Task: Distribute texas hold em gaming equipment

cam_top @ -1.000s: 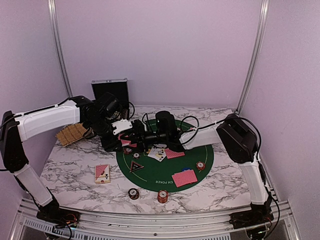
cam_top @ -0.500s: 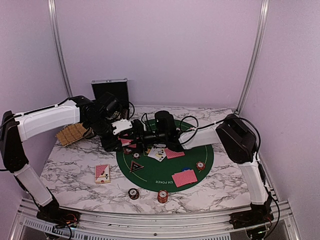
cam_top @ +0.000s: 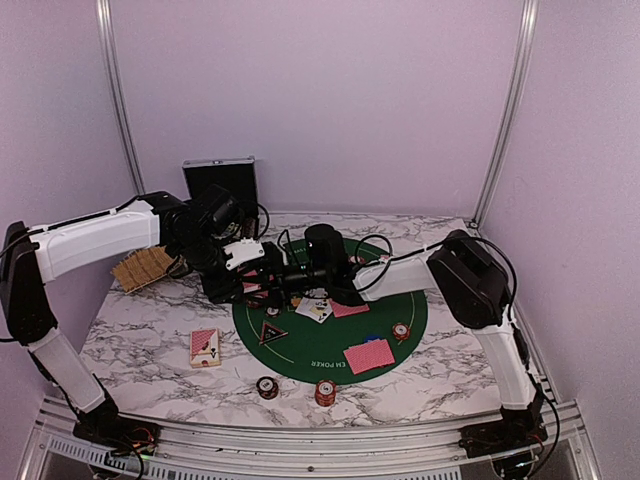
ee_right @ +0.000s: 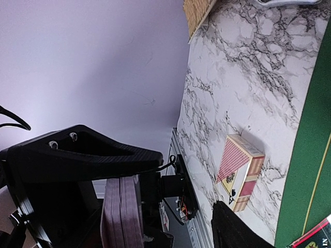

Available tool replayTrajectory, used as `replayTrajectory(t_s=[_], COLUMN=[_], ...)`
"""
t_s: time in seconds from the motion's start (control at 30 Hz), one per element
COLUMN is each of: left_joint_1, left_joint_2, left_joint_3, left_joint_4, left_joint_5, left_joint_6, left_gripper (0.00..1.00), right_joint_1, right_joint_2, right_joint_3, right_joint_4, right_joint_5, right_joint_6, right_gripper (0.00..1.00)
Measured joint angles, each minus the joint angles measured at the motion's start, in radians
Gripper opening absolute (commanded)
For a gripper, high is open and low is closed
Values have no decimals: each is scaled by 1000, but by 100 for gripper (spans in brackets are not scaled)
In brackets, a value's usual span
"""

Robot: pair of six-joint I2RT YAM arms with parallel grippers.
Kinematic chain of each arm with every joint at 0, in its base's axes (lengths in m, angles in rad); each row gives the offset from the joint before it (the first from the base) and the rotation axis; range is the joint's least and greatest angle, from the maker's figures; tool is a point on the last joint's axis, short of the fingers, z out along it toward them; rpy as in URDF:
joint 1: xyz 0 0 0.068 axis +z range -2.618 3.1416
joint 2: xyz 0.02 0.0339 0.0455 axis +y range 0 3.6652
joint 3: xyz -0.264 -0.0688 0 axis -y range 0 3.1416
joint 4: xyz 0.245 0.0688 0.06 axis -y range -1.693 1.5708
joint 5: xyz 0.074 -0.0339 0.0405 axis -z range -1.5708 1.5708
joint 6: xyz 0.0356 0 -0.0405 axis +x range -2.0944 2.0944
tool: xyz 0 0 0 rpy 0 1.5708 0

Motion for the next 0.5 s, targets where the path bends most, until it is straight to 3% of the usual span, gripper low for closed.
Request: replayTrajectory(t_s=[0.23,0.5], left_joint_1=[0,0], left_joint_2=[0,0], left_joint_3=[-1,-1], left_joint_4=[0,1], left_joint_5=[0,0], left_joint_6=[0,0], left_gripper=[0,0], right_joint_1=[-21,-54], right_joint_2=[-13,-50], right_joint_3=[-7,-43], right_joint_4=[-10,-30], right_joint_5=[3,12], right_joint_6=[-46,-72], right_gripper=[50,44])
